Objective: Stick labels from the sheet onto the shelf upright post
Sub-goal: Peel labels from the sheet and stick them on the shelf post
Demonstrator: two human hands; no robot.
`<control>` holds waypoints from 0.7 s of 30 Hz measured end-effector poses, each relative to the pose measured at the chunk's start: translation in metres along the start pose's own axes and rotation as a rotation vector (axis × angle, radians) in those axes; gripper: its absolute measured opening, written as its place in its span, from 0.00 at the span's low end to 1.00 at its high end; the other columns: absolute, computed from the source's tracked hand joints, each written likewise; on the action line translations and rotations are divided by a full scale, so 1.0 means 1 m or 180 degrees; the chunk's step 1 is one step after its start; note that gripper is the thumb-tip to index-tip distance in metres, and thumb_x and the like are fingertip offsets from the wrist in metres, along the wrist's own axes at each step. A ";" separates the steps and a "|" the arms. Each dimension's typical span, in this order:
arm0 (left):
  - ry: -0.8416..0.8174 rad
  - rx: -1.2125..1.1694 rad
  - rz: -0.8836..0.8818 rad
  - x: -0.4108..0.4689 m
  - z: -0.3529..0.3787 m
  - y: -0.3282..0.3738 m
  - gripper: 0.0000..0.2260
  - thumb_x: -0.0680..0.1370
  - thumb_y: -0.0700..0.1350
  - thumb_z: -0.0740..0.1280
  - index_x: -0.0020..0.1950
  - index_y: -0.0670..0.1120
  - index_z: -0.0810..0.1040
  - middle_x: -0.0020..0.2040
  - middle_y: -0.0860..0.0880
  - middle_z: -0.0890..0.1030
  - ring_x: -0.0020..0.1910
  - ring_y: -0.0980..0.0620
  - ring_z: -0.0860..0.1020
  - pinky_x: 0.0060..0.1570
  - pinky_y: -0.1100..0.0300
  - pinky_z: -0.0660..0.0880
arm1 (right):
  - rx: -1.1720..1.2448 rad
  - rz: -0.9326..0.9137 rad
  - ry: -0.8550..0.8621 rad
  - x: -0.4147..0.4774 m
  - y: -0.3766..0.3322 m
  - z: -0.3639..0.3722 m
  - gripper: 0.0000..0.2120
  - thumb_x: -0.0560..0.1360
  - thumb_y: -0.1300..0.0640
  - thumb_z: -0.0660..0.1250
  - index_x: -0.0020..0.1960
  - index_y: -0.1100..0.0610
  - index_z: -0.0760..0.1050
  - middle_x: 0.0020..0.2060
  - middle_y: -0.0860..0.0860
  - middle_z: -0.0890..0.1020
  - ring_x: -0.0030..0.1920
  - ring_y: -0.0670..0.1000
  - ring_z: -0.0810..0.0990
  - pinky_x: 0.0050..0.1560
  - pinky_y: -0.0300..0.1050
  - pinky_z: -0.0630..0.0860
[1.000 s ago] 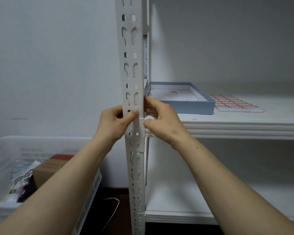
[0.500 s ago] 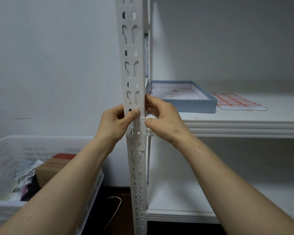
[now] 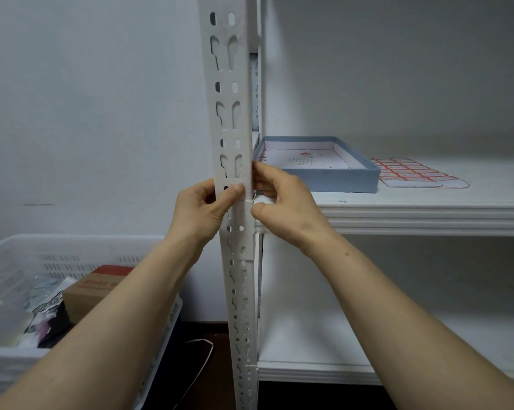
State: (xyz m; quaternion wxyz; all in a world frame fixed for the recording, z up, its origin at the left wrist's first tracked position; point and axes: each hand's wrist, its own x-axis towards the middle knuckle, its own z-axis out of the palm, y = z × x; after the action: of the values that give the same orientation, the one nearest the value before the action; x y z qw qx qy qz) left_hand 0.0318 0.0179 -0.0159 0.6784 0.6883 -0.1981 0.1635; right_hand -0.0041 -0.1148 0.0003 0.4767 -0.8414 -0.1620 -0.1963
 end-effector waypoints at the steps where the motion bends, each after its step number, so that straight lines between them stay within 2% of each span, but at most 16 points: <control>1: 0.0021 -0.0004 -0.0003 0.000 0.000 0.000 0.04 0.76 0.42 0.68 0.47 0.49 0.82 0.37 0.61 0.84 0.40 0.66 0.81 0.40 0.75 0.73 | -0.0011 0.0005 0.0007 0.000 0.000 0.000 0.25 0.69 0.65 0.64 0.65 0.53 0.71 0.59 0.51 0.78 0.59 0.50 0.77 0.61 0.51 0.75; 10: 0.0104 -0.0079 -0.0043 -0.002 0.003 0.001 0.05 0.76 0.41 0.68 0.51 0.46 0.81 0.41 0.57 0.83 0.39 0.66 0.81 0.39 0.75 0.73 | 0.0018 -0.0006 0.0005 0.001 0.001 0.001 0.27 0.66 0.63 0.62 0.65 0.52 0.72 0.58 0.51 0.79 0.58 0.49 0.78 0.61 0.51 0.75; 21: 0.0193 0.0004 -0.0121 -0.002 0.005 0.001 0.03 0.76 0.43 0.69 0.48 0.49 0.81 0.41 0.57 0.83 0.38 0.66 0.81 0.37 0.75 0.73 | -0.0031 0.0030 0.0014 0.000 -0.002 0.001 0.24 0.67 0.65 0.63 0.63 0.53 0.73 0.57 0.51 0.79 0.57 0.49 0.78 0.60 0.51 0.75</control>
State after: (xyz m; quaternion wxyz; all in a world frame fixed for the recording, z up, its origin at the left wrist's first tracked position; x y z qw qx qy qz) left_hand 0.0296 0.0128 -0.0162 0.6867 0.6871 -0.1643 0.1714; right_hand -0.0051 -0.1136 0.0009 0.4739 -0.8440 -0.1560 -0.1967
